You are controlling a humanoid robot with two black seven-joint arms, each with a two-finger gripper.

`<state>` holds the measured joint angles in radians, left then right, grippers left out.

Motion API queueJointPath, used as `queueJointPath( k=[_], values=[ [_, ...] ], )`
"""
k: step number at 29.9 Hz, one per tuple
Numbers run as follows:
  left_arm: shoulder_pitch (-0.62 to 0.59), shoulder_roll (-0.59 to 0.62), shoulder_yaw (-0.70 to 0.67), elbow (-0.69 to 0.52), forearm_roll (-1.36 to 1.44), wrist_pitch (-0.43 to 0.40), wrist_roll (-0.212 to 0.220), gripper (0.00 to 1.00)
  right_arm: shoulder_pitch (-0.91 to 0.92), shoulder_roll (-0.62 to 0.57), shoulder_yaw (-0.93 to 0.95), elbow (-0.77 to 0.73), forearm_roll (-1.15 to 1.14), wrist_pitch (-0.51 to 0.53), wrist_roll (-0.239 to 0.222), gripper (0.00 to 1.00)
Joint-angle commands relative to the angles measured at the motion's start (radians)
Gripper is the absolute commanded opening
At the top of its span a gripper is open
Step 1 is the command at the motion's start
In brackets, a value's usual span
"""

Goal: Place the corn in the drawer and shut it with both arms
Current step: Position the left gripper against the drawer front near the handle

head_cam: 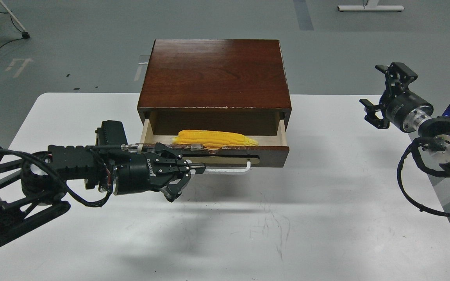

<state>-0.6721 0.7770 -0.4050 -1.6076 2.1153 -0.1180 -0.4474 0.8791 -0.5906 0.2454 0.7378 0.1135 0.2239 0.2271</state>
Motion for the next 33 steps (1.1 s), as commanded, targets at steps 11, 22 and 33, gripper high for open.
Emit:
queueJointPath(
  k=[11, 22, 33],
  values=[
    [0.0, 0.079, 0.012, -0.114, -0.043, 0.011, -0.041, 0.0, -0.017, -0.002, -0.001, 0.0, 0.0, 0.0, 0.0, 1.0],
    [0.031, 0.05, 0.02, -0.031, -0.023, -0.046, -0.041, 0.0, -0.025, -0.002, -0.003, 0.002, 0.0, 0.002, 0.0, 1.0],
    [0.031, 0.031, 0.017, -0.011, -0.028, -0.045, -0.041, 0.0, -0.028, -0.002, -0.003, 0.0, 0.0, 0.0, -0.002, 1.0]
  ],
)
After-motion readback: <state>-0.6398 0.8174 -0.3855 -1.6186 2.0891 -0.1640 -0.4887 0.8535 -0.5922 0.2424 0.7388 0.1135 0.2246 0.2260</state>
